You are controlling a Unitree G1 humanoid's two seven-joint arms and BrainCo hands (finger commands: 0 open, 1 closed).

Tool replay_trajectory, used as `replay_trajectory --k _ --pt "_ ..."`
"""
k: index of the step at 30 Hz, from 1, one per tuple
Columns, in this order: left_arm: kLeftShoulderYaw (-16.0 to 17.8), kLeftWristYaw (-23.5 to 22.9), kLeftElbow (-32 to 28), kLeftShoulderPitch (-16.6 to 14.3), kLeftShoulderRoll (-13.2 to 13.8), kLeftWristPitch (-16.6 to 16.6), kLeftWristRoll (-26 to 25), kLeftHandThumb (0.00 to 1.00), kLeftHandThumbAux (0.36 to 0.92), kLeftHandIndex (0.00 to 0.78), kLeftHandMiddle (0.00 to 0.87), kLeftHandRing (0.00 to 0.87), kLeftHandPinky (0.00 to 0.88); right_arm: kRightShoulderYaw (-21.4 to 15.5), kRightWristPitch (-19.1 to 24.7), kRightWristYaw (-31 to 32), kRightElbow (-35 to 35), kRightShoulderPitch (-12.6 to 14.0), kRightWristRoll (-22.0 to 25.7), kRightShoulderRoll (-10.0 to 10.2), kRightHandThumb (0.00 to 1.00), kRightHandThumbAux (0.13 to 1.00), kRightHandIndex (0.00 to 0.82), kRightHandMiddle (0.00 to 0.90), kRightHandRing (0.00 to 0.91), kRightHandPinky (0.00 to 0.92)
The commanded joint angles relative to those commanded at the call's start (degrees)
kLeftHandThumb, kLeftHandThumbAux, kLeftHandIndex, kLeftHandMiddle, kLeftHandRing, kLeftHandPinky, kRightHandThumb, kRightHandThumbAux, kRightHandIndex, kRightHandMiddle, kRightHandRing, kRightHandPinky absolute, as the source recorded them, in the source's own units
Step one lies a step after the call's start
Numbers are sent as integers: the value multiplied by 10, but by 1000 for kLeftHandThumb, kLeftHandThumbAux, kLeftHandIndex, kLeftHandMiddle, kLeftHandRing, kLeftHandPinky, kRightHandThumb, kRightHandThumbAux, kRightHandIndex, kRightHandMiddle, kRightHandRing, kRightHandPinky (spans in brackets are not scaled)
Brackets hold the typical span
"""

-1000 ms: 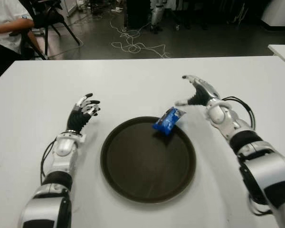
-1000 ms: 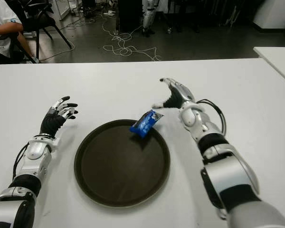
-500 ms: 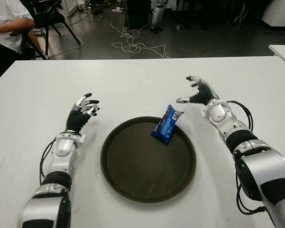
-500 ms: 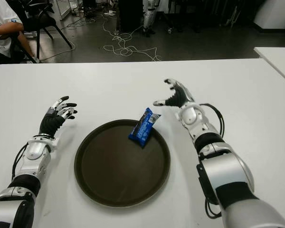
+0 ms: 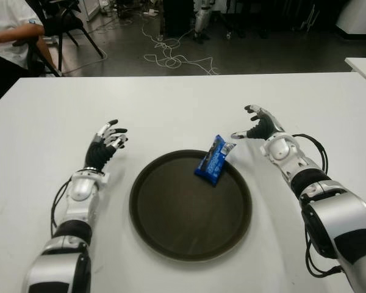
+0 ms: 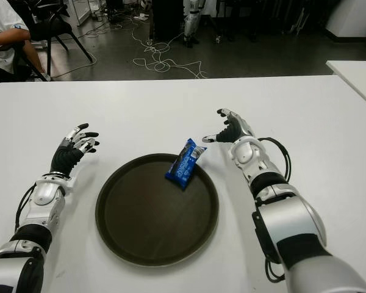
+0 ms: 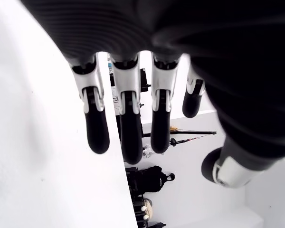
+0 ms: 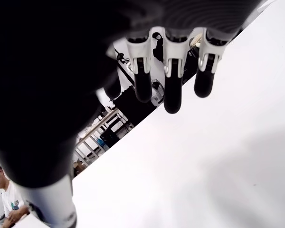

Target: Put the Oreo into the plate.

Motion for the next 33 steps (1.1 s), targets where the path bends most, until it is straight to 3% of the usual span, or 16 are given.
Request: replay_trajectory --k 5,13,17,21,25,33 --pt "-1 2 1 -1 1 1 2 252 633 151 307 337 363 -2 6 3 1 1 4 0 0 834 249 240 269 306" --pt "1 3 6 -5 1 6 1 272 633 153 311 340 368 -11 28 15 5 -2 15 4 0 832 210 187 205 233" --pt "0 5 8 -6 2 1 3 264 627 152 306 339 367 -36 38 36 6 -5 41 7 0 825 193 179 193 215" --pt "1 5 12 -7 2 -1 3 261 624 155 308 343 376 -87 44 70 4 -6 92 13 0 822 176 175 189 203" --pt "3 3 13 -7 2 -2 1 273 629 155 308 343 380 -126 57 98 3 -10 131 17 0 831 187 203 223 247" --pt "4 2 14 -9 1 3 -1 265 634 159 307 344 380 -163 76 122 3 -18 164 20 0 844 218 248 278 314"
